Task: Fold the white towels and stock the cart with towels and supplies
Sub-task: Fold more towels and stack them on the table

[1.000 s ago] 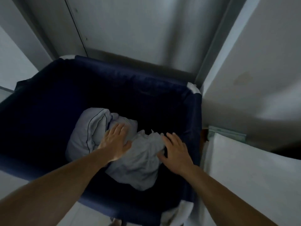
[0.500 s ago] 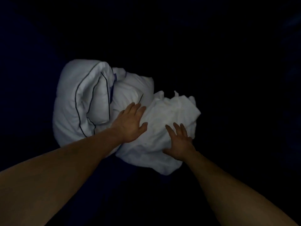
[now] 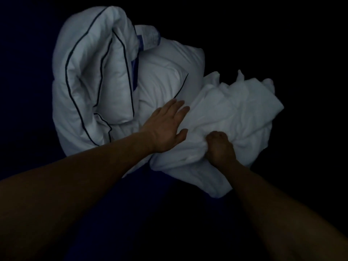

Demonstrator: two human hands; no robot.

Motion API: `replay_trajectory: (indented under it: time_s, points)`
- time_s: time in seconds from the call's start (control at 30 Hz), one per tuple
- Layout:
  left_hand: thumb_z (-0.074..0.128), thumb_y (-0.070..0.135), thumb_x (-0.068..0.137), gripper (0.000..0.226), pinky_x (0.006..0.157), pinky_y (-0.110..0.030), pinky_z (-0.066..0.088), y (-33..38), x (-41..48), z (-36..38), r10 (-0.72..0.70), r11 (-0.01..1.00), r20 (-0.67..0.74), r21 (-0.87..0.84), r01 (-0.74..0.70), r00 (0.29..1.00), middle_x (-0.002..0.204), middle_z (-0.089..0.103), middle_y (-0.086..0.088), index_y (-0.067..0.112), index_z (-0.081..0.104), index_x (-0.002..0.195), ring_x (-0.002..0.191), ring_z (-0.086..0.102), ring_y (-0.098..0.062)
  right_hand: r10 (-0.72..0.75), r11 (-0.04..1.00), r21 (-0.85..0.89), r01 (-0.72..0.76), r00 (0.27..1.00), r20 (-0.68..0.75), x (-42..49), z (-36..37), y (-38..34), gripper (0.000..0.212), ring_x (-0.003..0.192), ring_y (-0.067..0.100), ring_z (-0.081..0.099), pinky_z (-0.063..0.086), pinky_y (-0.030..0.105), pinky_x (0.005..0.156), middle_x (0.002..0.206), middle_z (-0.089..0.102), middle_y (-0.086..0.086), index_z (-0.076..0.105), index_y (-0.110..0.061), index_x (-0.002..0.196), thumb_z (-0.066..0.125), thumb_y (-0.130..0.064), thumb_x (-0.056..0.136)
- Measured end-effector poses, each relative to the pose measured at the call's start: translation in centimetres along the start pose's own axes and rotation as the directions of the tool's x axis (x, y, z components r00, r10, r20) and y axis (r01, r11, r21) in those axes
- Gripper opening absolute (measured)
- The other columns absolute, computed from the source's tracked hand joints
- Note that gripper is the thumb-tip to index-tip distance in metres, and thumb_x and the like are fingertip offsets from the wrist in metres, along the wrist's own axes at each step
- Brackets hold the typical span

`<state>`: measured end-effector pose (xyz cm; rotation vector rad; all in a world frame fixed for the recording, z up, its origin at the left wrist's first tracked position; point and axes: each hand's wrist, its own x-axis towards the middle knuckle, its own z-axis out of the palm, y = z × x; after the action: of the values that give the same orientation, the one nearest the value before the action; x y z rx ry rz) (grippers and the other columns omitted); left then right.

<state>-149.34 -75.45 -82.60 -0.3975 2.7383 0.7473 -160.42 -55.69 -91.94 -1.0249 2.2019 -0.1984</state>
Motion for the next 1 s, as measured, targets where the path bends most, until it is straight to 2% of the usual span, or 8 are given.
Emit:
replay_trajectory:
  time_s: [0.07, 0.27, 0.43, 0.5, 0.6, 0.7, 0.83, 1.0]
  points:
    - [0.042, 0.052, 0.095, 0.072, 0.102, -0.065, 0.041, 0.7, -0.4, -0.8, 0.016, 1.000, -0.012, 0.000, -0.016, 1.000, 0.148, 0.044, -0.025, 0.000, 0.043, 0.145, 0.136, 0.042, -0.044, 0.074, 0.978, 0.201, -0.063, 0.996, -0.049, -0.8, -3.1, -0.5, 0.004, 0.093, 0.038, 0.062, 0.047, 0.037, 0.075, 0.097, 0.063, 0.023, 0.061, -0.007, 0.086, 0.065, -0.006, 0.086]
    - [0.017, 0.097, 0.071, 0.111, 0.123, -0.047, 0.014, 5.4, -3.7, -7.8, 0.024, 0.991, 0.138, -0.134, -0.005, 0.990, 0.161, 0.022, -0.012, 0.022, 0.009, 0.153, 0.149, 0.019, -0.031, 0.204, 0.795, 0.596, -0.108, 0.974, -0.096, -8.0, -16.2, -4.8, 0.024, 0.070, -0.004, 0.051, 0.037, 0.006, 0.059, 0.077, 0.057, -0.012, 0.048, -0.025, 0.069, 0.063, -0.034, 0.085]
    - [0.065, 0.082, 0.061, 0.129, 0.123, -0.050, 0.012, 12.4, -6.8, -18.2, 0.011, 0.993, 0.246, -0.116, 0.018, 0.969, 0.164, -0.008, 0.008, 0.044, -0.021, 0.149, 0.152, -0.007, -0.018, 0.195, 0.742, 0.670, -0.034, 0.967, -0.166, -16.2, -28.0, -10.5, 0.025, 0.062, -0.010, 0.055, 0.038, 0.005, 0.054, 0.074, 0.055, -0.015, 0.050, -0.029, 0.072, 0.064, -0.032, 0.093]
    - [0.074, 0.072, 0.061, 0.135, 0.121, -0.045, 0.020, 15.9, -6.6, -21.8, 0.008, 0.988, 0.150, -0.157, 0.015, 0.989, 0.164, -0.007, 0.007, 0.035, -0.016, 0.154, 0.152, 0.000, -0.019, 0.189, 0.745, 0.667, 0.014, 0.955, -0.231, -19.7, -32.6, -12.1, 0.022, 0.061, -0.004, 0.053, 0.039, 0.008, 0.053, 0.072, 0.055, -0.013, 0.049, -0.029, 0.071, 0.064, -0.038, 0.084]
    - [0.056, 0.094, 0.051, 0.135, 0.107, -0.029, 0.038, 22.0, -6.5, -27.2, -0.037, 0.955, -0.012, -0.296, 0.032, 0.999, 0.160, 0.023, -0.010, 0.017, 0.019, 0.156, 0.145, 0.029, -0.023, 0.202, 0.708, 0.695, 0.120, 0.910, -0.363, -24.7, -39.0, -13.6, 0.026, 0.063, 0.002, 0.052, 0.042, 0.016, 0.055, 0.069, 0.057, -0.010, 0.051, -0.027, 0.071, 0.070, -0.017, 0.085]
    - [0.088, 0.045, 0.061, 0.113, 0.102, -0.023, 0.038, 28.1, -7.3, -31.8, 0.007, 0.912, -0.072, -0.409, -0.036, 0.997, 0.136, 0.042, 0.017, 0.027, 0.023, 0.152, 0.124, 0.043, -0.005, 0.182, 0.675, 0.696, 0.244, 0.859, -0.478, -29.2, -45.1, -15.2, 0.023, 0.073, 0.009, 0.060, 0.049, 0.024, 0.063, 0.077, 0.063, -0.007, 0.056, -0.027, 0.079, 0.068, -0.009, 0.087]
    - [0.083, 0.052, 0.048, 0.081, 0.092, -0.029, 0.045, 34.5, -7.8, -36.6, -0.091, 0.893, -0.212, -0.450, -0.015, 0.973, 0.106, 0.063, 0.011, 0.023, 0.055, 0.118, 0.111, 0.062, -0.017, 0.126, 0.632, 0.651, 0.420, 0.773, -0.622, -35.5, -50.8, -15.7, 0.021, 0.089, 0.020, 0.066, 0.057, 0.037, 0.074, 0.093, 0.069, 0.002, 0.061, -0.024, 0.093, 0.073, -0.013, 0.080]
    - [0.085, 0.046, 0.053, 0.085, 0.098, -0.036, 0.049, 45.1, -12.3, -41.9, 0.003, 0.876, -0.432, -0.433, -0.211, 0.902, 0.120, 0.062, 0.015, 0.032, 0.054, 0.131, 0.112, 0.060, -0.011, 0.030, 0.526, 0.574, 0.628, 0.661, -0.750, -44.5, -55.8, -13.2, 0.048, 0.107, 0.017, 0.063, 0.057, 0.041, 0.085, 0.116, 0.063, -0.002, 0.055, -0.032, 0.113, 0.070, -0.029, 0.067]
